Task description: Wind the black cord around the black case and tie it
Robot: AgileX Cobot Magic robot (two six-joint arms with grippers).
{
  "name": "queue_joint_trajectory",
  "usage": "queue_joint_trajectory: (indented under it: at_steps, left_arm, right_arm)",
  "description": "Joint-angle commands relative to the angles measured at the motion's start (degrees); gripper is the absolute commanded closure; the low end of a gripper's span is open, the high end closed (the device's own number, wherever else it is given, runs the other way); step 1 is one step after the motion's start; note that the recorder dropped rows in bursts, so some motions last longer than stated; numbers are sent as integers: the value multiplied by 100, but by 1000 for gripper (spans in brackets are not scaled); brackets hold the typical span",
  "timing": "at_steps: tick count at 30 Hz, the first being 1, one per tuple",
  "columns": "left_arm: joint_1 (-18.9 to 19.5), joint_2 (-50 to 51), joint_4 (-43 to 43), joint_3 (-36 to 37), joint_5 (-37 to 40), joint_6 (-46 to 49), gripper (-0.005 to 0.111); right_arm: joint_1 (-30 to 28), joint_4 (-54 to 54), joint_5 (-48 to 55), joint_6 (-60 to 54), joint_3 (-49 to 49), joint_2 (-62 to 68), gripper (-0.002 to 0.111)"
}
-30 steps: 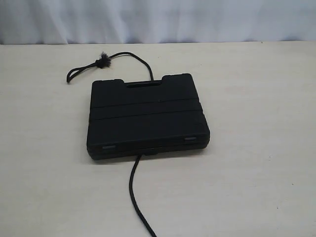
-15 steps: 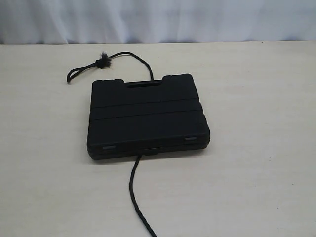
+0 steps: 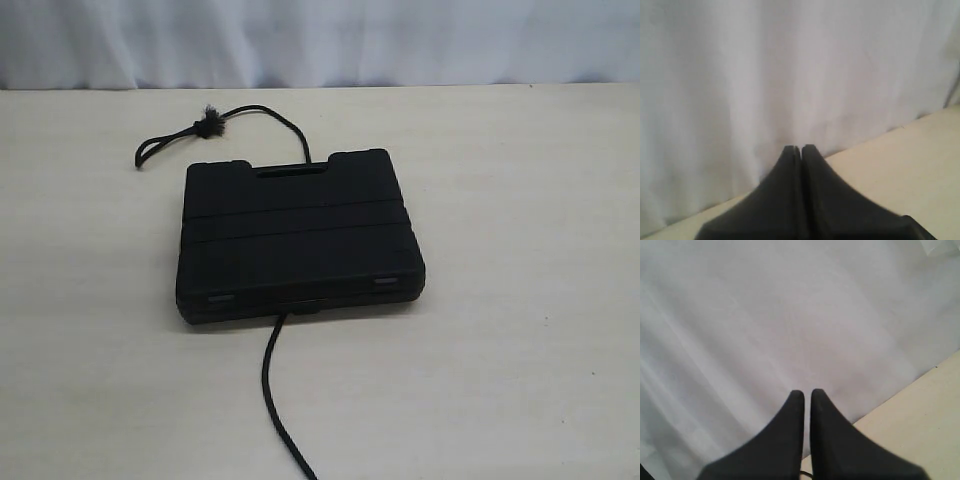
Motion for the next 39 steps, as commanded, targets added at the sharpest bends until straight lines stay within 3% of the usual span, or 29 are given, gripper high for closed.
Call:
queue_joint_trajectory:
  at_steps: [1, 3, 5, 8, 9, 11, 13, 17, 18, 21, 23, 28, 33, 36, 39]
  left_arm:
    - [-203, 1056, 422, -904, -390, -617, 107]
    - [-407, 1295, 422, -1285, 124, -89, 107]
    - [-679, 1246, 422, -1474, 1161, 992, 107]
    - [-1066, 1177, 422, -1625, 3329, 1977, 107]
    - [-1250, 1201, 422, -1722, 4451, 2288, 107]
    - [-1400, 1336, 422, -1903, 5471, 3097, 107]
    - [-1400, 1534, -1120, -2240, 5822, 5255, 107]
    - [-1256, 2036, -6069, -3094, 6452, 10295, 107]
    - [-1243, 2154, -7144, -3249, 6759, 11255, 107]
    - [-1269, 2365, -9033, -3371, 7385, 12954, 107]
    - [-1398, 2445, -9532, -3371, 7518, 13362, 107]
    - [-1813, 2747, -9457, -3371, 7546, 13374, 105]
    - [-2277, 3327, -8245, -3502, 7537, 12311, 87]
    - [-2332, 3853, -7715, -3977, 7633, 11089, 79]
    - [-2185, 4393, -8523, -4791, 8358, 11277, 80]
  right_arm:
    - [-4, -649, 76, -10, 10, -28, 104]
    - [-4, -715, 36, -10, 10, -28, 104]
    - [-4, -715, -239, -10, 10, -28, 104]
    - [-4, -715, -775, -72, 10, -28, 104]
    - [-4, -715, -1063, -72, 10, -28, 104]
    - [-4, -715, -1455, -72, 10, -28, 104]
    - [-4, -715, -1618, -72, -58, 29, 104]
    - [-4, -829, -961, -120, -882, 877, 104]
    - [-4, -1068, -601, -120, -1184, 1214, 104]
    - [109, -1488, 730, -27, -2013, 2475, 104]
    - [446, -1505, 1365, -385, -2535, 3337, 104]
    - [1926, -1448, 3680, -1830, -4116, 5539, 104]
    - [3095, -1926, 5907, -2033, -5686, 7360, 104]
    - [3400, -1714, 6288, -2430, -6019, 7914, 104]
    - [3412, -1217, 6183, -2908, -6019, 8199, 104]
